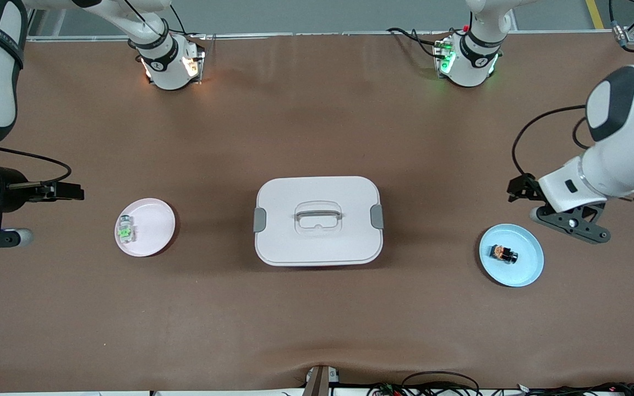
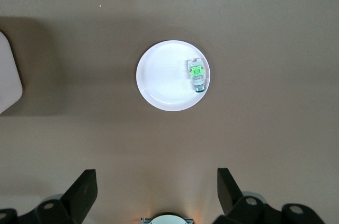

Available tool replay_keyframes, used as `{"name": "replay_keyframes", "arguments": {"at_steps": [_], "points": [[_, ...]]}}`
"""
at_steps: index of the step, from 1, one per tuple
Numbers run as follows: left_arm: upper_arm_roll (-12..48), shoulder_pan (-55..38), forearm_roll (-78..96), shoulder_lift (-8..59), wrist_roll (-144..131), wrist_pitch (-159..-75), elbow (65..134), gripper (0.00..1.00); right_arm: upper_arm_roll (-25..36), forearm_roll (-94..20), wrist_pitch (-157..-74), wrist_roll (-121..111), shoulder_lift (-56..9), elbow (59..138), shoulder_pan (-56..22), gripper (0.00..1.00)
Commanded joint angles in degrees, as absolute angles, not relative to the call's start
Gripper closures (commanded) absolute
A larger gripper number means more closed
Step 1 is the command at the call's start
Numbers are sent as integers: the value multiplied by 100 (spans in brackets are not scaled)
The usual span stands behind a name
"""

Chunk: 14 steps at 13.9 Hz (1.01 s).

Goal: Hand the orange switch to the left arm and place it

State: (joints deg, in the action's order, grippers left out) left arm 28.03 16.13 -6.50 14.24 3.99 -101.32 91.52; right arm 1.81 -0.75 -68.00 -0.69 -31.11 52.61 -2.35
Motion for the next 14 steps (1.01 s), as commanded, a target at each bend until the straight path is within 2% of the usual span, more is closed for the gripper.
{"name": "replay_keyframes", "arguments": {"at_steps": [1, 4, 9, 11, 14], "points": [[3022, 1644, -659, 1257, -761, -9993, 9176, 0, 123, -26, -6803, -9, -2988, 5388, -9, 0], [3313, 1644, -703, 1187, -1983, -9923, 9167, 0, 149, -18, -6838, 0, -2892, 5362, 9, 0], [3252, 1810, -747, 1178, -2109, -9896, 9044, 0, 167, -18, -6864, 0, -2348, 5361, 158, 0], [3243, 1828, -704, 1204, -2066, -9801, 8773, 0, 176, 9, -6917, -18, -2320, 5361, 167, 0], [3243, 1915, -677, 1239, -2065, -9081, 8219, 0, 167, -44, -6926, -9, -2268, 5361, 307, 0]]}}
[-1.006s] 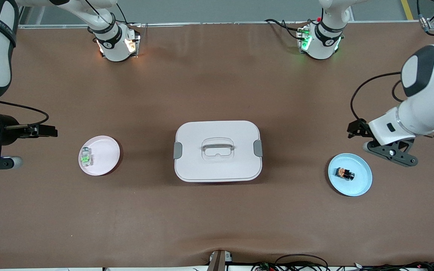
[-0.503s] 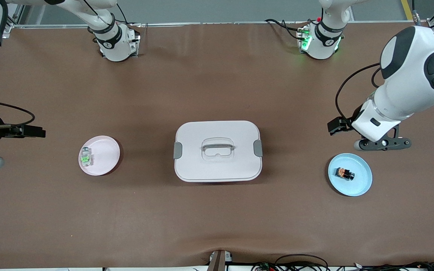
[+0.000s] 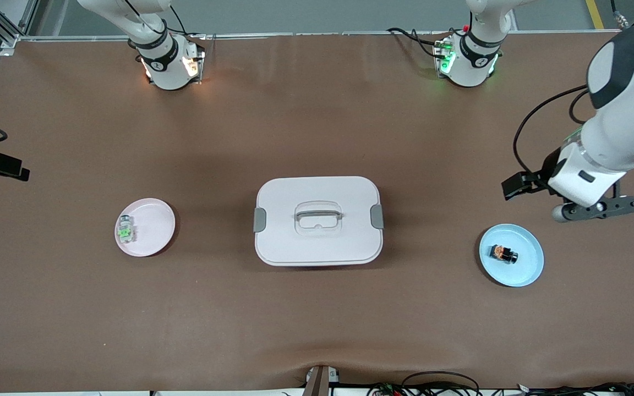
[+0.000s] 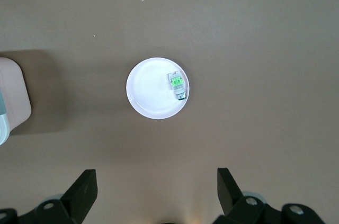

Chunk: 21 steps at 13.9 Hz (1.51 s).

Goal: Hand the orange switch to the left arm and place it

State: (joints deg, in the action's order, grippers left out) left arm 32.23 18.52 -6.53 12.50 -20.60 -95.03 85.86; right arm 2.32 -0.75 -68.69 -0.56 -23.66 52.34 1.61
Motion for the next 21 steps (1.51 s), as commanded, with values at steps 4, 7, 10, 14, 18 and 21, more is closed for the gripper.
{"name": "replay_keyframes", "arguments": {"at_steps": [4, 7, 10, 14, 18, 21], "points": [[3156, 1987, -650, 846, -1830, -8939, 8296, 0, 158, -79, -6987, -53, -2162, 5370, 308, 0], [1859, 795, -572, 415, -1644, -8692, 8594, 0, 158, -88, -6970, -53, -2109, 5405, 360, 0], [1005, 266, -132, -43, -1153, -8824, 9078, 0, 158, -88, -6926, -53, -2048, 5502, 360, 0], [345, -156, -106, -746, -511, -9245, 9965, 0, 158, -88, -7153, -53, -1698, 6141, 369, 0], [193, -290, 26, -826, -475, -9211, 10002, 0, 167, -88, -7829, -53, -986, 7327, 369, 0], [237, -299, 18, -782, -492, -9202, 9967, 0, 167, -79, -8208, -53, -564, 8031, 369, 0]]}}
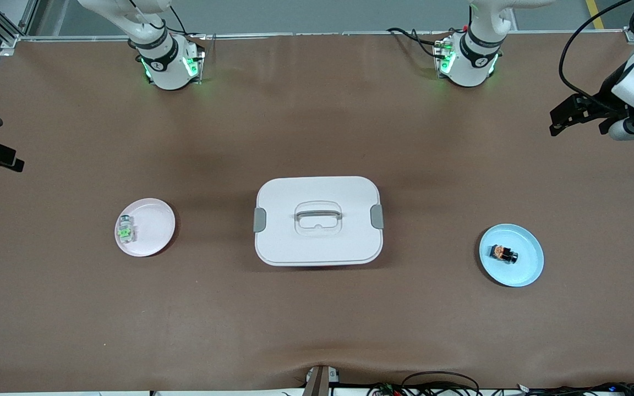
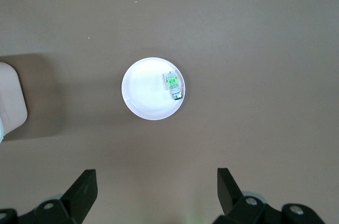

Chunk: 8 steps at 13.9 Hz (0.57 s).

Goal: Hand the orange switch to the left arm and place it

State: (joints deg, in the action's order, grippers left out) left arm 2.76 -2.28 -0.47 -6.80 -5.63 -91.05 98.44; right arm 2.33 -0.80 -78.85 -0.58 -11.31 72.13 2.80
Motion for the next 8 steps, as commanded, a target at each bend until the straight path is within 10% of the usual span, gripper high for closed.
{"name": "replay_keyframes", "arguments": {"at_steps": [1, 8], "points": [[255, -299, 18, -782, -492, -9202, 9967, 0, 167, -88, -8287, -44, -467, 8164, 369, 0], [272, -290, -44, -809, -510, -8772, 9660, 0, 158, -88, -8867, -18, 175, 9077, 378, 0]]}}
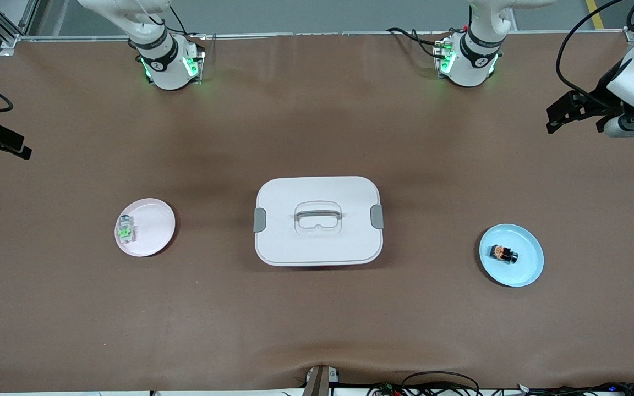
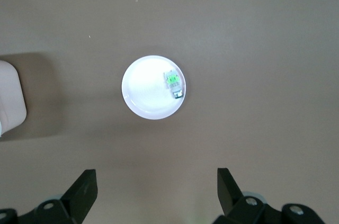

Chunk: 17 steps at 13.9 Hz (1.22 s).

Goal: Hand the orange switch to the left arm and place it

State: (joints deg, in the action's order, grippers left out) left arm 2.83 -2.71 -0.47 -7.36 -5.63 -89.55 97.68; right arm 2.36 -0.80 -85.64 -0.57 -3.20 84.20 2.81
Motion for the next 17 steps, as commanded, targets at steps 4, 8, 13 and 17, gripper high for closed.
{"name": "replay_keyframes", "arguments": {"at_steps": [4, 8, 13, 17], "points": [[264, -273, -62, -800, -510, -8710, 9615, 0, 150, -88, -8807, 0, 298, 9079, 360, 0], [272, -272, -53, -756, -501, -8710, 9580, 0, 141, -105, -8754, 0, 299, 8992, 334, 0], [264, -255, -53, -695, -492, -8710, 9475, 0, 141, -123, -8693, 403, 308, 8956, 343, 0], [264, -255, -53, -580, -519, -8710, 9273, 0, 97, -114, -8666, 334, 316, 8947, 343, 0]]}}
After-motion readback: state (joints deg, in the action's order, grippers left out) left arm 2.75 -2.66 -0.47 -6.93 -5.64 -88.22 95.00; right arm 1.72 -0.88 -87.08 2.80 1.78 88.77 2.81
